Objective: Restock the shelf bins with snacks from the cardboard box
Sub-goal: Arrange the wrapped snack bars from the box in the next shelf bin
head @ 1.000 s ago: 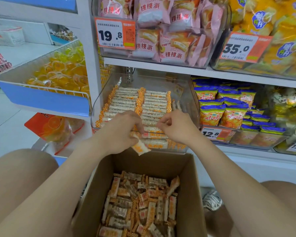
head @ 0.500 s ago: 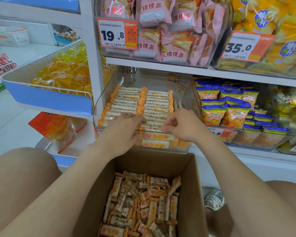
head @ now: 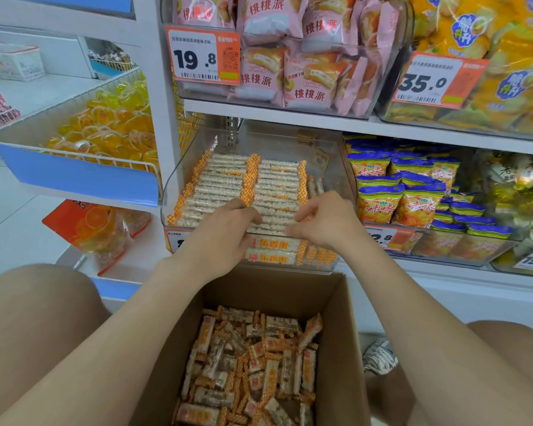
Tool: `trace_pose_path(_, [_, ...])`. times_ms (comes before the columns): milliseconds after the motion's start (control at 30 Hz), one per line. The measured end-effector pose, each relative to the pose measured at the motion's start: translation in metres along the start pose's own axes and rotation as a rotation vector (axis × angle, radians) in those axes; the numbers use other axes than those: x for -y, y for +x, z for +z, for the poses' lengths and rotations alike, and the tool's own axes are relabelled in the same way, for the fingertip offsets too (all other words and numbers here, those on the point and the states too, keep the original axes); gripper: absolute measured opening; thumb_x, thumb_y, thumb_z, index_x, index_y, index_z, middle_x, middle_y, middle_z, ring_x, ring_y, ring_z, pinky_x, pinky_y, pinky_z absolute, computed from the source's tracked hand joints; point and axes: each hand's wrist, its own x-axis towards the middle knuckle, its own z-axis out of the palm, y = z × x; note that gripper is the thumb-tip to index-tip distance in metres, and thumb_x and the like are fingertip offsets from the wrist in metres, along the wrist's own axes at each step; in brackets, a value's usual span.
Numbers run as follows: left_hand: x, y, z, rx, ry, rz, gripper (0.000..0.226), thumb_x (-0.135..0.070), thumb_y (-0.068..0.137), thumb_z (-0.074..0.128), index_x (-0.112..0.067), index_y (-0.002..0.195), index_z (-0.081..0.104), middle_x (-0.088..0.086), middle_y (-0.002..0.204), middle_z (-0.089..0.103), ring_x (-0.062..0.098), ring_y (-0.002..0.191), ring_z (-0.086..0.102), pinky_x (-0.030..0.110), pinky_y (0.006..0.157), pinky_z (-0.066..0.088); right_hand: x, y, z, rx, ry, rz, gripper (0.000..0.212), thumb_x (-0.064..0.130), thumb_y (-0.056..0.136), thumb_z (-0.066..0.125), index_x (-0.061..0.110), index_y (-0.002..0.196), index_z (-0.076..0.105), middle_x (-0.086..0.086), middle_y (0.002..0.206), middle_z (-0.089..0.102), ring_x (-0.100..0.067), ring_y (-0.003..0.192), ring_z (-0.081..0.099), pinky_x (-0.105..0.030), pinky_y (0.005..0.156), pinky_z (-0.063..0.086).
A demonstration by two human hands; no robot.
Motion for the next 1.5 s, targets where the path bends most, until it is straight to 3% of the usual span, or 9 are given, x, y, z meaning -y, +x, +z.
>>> trace_pose_path(267, [0.006, -0.006, 0.004, -0.036, -0.023, -0.068, 0.046, -0.026, 0.099, 0.066, -0.02, 0.144, 0.054, 0.003, 0.134, 0.053, 0.026, 0.112, 0.057, 0.037, 0.097, 0.048, 0.003, -0.003, 0.012, 0.053, -0.118, -0.217, 0.023, 0.03, 0.101, 0.07, 0.018, 0.118, 0.078, 0.0, 0.127, 0.072, -0.018, 0.122, 0.064, -0.026, 0.097, 0.046])
trace_pose_path(600, [0.007, -0.02, 0.006, -0.023, 0.198, -0.078, 0.058, -0.036, 0.098, 0.06, -0.022, 0.152, 0.043, 0.005, 0.152, 0.044, 0.034, 0.143, 0.04, 0.052, 0.117, 0.031, -0.002, -0.022, 0.023, -0.119, -0.046, -0.174, 0.053, 0.025, 0.1, 0.053, 0.009, 0.15, 0.048, -0.018, 0.132, 0.063, -0.032, 0.11, 0.066, -0.036, 0.088, 0.051])
trace_pose_path(700, [0.008, -0.023, 0.008, 0.035, 0.204, -0.141, 0.073, -0.045, 0.1, 0.055, -0.024, 0.163, 0.023, 0.005, 0.17, 0.021, 0.038, 0.157, 0.016, 0.062, 0.124, 0.012, 0.003, -0.007, 0.031, -0.018, -0.095, -0.151, 0.075, 0.045, 0.102, 0.044, 0.011, 0.164, 0.02, -0.018, 0.169, 0.023, -0.038, 0.155, 0.026, -0.05, 0.119, 0.035])
trace_pose_path(967, [0.011, -0.019, 0.02, 0.207, 0.343, -0.174, 0.093, -0.062, 0.102, 0.041, -0.02, 0.165, -0.012, 0.002, 0.174, -0.01, 0.04, 0.159, -0.003, 0.067, 0.123, 0.002, 0.005, 0.019, 0.05, 0.264, -0.317, -0.205, 0.087, 0.067, 0.105, 0.023, 0.007, 0.166, 0.005, -0.013, 0.174, -0.009, -0.035, 0.161, -0.009, -0.053, 0.128, 0.013])
trace_pose_path(1100, [0.009, -0.018, 0.018, 0.182, 0.241, -0.183, 0.086, -0.054, 0.102, 0.048, -0.021, 0.166, 0.002, 0.005, 0.174, 0.003, 0.045, 0.158, 0.001, 0.069, 0.123, 0.004, 0.0, 0.006, 0.05, -0.025, -0.275, -0.252, 0.073, 0.059, 0.107, 0.028, 0.012, 0.163, 0.029, -0.018, 0.171, 0.019, -0.037, 0.16, 0.012, -0.055, 0.128, 0.019])
trace_pose_path(1200, [0.003, -0.028, 0.013, -0.114, 0.189, -0.073, 0.057, -0.033, 0.09, 0.062, -0.017, 0.143, 0.046, 0.013, 0.149, 0.04, 0.046, 0.143, 0.031, 0.062, 0.114, 0.031, 0.004, -0.026, 0.049, -0.39, -0.212, -0.515, 0.043, 0.033, 0.103, 0.044, 0.01, 0.133, 0.065, -0.013, 0.132, 0.064, -0.031, 0.125, 0.057, -0.05, 0.105, 0.049])
trace_pose_path(1300, [-0.012, -0.044, 0.016, -0.415, 0.096, 0.02, 0.023, -0.019, 0.084, 0.063, -0.013, 0.105, 0.056, 0.009, 0.109, 0.051, 0.033, 0.101, 0.047, 0.046, 0.082, 0.041, -0.001, -0.072, 0.05, -0.279, -0.108, -0.643, 0.025, 0.025, 0.096, 0.049, 0.016, 0.103, 0.072, 0.0, 0.093, 0.069, -0.021, 0.087, 0.062, -0.038, 0.075, 0.052])
trace_pose_path(1400, [-0.02, -0.064, 0.036, -0.096, -0.056, -0.003, 0.012, -0.023, 0.093, 0.06, -0.02, 0.1, 0.051, 0.0, 0.093, 0.059, 0.026, 0.081, 0.056, 0.039, 0.063, 0.041, -0.021, -0.101, 0.07, 0.168, -0.189, -0.562, 0.018, 0.027, 0.098, 0.05, 0.028, 0.082, 0.059, 0.006, 0.076, 0.061, -0.017, 0.069, 0.059, -0.043, 0.063, 0.053])
trace_pose_path(1500, [-0.002, -0.076, 0.08, 0.558, 0.089, -0.142, 0.02, -0.036, 0.099, 0.058, -0.026, 0.116, 0.06, 0.0, 0.107, 0.066, 0.024, 0.093, 0.065, 0.042, 0.077, 0.057, -0.048, -0.103, 0.109, 0.612, -0.396, -0.488, 0.017, 0.023, 0.096, 0.051, 0.027, 0.093, 0.067, 0.001, 0.086, 0.066, -0.021, 0.076, 0.066, -0.048, 0.068, 0.061])
